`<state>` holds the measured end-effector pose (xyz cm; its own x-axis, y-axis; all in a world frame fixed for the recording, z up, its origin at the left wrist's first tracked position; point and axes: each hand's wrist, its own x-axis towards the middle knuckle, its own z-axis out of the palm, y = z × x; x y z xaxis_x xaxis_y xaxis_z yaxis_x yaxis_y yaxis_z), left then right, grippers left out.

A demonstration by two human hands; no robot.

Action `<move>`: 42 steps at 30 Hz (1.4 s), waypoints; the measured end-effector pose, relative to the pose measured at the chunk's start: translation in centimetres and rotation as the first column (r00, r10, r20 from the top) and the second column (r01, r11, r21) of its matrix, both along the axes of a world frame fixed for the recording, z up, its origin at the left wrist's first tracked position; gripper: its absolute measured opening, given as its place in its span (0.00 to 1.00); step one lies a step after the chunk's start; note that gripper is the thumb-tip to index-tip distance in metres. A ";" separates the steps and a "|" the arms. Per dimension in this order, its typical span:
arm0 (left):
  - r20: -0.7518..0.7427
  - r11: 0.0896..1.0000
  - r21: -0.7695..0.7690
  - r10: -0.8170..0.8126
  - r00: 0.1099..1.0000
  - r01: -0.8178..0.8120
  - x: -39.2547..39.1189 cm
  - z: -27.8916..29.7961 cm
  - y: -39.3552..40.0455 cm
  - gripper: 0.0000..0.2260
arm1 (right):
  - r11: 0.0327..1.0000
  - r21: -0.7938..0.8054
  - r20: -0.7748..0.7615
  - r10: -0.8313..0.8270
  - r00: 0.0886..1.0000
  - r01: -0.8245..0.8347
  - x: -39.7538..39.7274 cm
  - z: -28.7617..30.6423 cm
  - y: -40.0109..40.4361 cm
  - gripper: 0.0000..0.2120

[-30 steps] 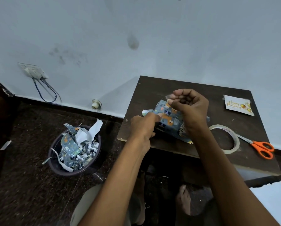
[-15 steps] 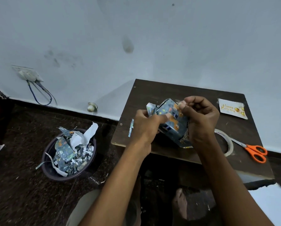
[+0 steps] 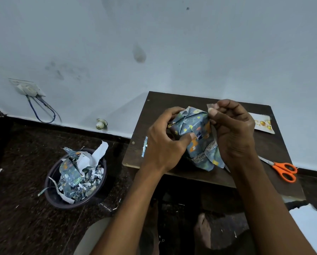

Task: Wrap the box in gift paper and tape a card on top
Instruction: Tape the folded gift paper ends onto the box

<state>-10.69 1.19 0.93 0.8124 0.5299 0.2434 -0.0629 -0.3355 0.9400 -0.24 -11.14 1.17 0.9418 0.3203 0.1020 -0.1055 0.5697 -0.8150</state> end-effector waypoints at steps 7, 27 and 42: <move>0.033 0.993 0.109 -0.044 0.998 0.040 0.0 -0.1 -0.6 0.26 | 0.995 -0.101 0.001 0.007 1.000 -0.006 -0.1 1.7 -0.7 0.07; 0.080 0.945 0.322 -0.085 0.993 0.055 -0.2 -0.4 -1.7 0.18 | 0.797 -0.597 -0.030 0.082 0.996 -0.084 -0.2 4.2 -2.1 0.04; 0.074 0.934 0.353 -0.088 0.993 0.056 -0.1 -0.5 -2.6 0.21 | 0.602 -0.798 0.051 0.058 0.997 0.006 -0.4 5.1 -2.7 0.07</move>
